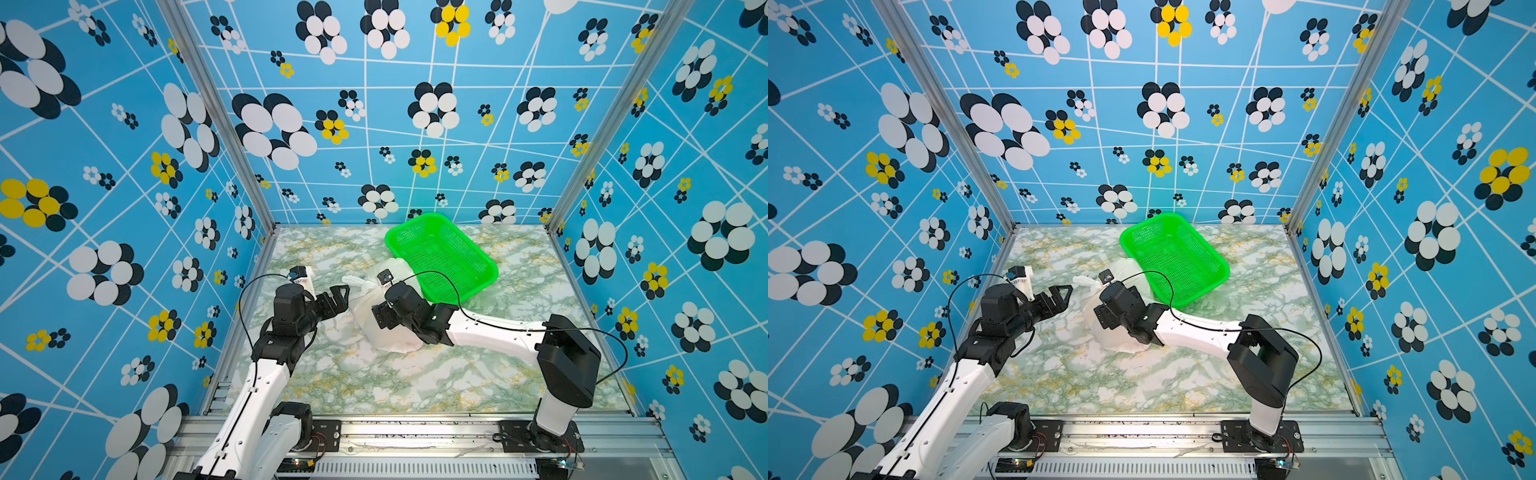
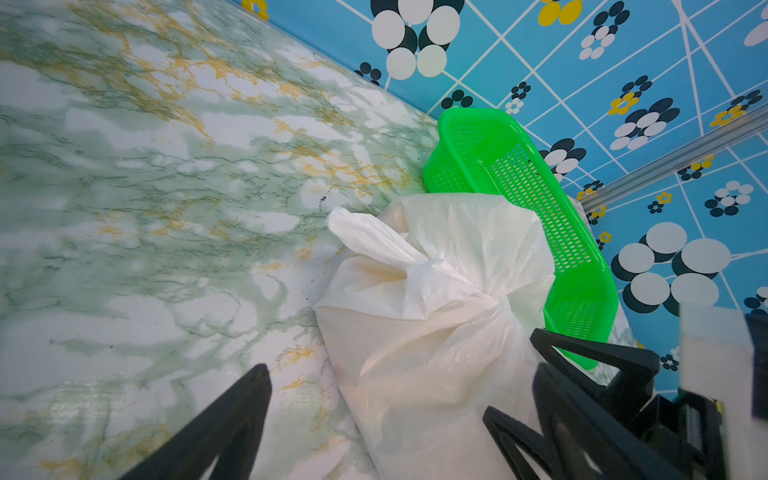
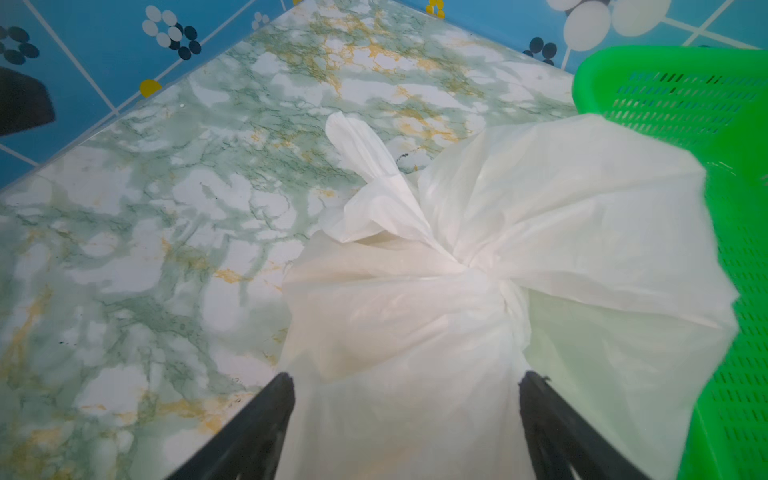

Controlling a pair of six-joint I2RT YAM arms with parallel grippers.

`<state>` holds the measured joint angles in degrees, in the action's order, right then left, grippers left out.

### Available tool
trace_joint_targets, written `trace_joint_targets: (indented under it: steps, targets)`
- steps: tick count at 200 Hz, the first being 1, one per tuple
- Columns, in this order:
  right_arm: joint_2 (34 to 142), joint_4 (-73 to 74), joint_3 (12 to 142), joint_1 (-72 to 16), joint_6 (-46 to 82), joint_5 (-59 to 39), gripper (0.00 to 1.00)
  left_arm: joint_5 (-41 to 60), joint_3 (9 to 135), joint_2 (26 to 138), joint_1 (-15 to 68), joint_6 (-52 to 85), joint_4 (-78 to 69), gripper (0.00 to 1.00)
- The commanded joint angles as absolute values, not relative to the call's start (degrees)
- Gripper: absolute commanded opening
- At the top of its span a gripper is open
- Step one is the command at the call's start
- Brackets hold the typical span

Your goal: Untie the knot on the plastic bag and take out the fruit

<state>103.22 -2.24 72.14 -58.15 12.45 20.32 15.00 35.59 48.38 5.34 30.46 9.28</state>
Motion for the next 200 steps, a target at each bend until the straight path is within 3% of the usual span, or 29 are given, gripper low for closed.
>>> trace_joint_targets:
  steps: [1,16,55,73,89,119,134,200]
  targets:
    - [106.3,-3.5,74.8,-58.1,13.5,22.0,0.82,14.6,36.2,46.6,5.7,29.7,12.1,0.99]
    - [107.2,-3.6,75.5,-58.0,14.0,21.8,0.72,14.2,35.9,45.4,5.7,29.5,13.3,0.99]
    - [105.8,-1.3,73.2,-58.1,13.8,14.7,0.2,13.8,35.1,42.3,5.7,29.7,15.1,0.99]
    - [102.8,2.2,69.1,-58.5,12.8,11.3,0.09,13.7,35.4,41.6,5.7,30.1,16.3,0.99]
    - [99.1,7.2,63.6,-59.7,11.0,8.8,0.05,15.0,35.6,40.8,5.7,31.5,16.2,1.0]
    - [92.7,16.4,52.5,-60.9,6.7,2.4,0.04,19.3,36.8,40.4,6.6,32.3,13.0,0.86]
    - [89.6,20.4,46.6,-60.8,5.1,0.6,0.03,20.7,36.8,40.7,8.0,28.7,9.3,0.84]
    - [81.8,21.0,34.0,-60.9,-1.9,5.9,0.0,12.3,38.5,47.3,22.7,12.5,8.0,0.8]
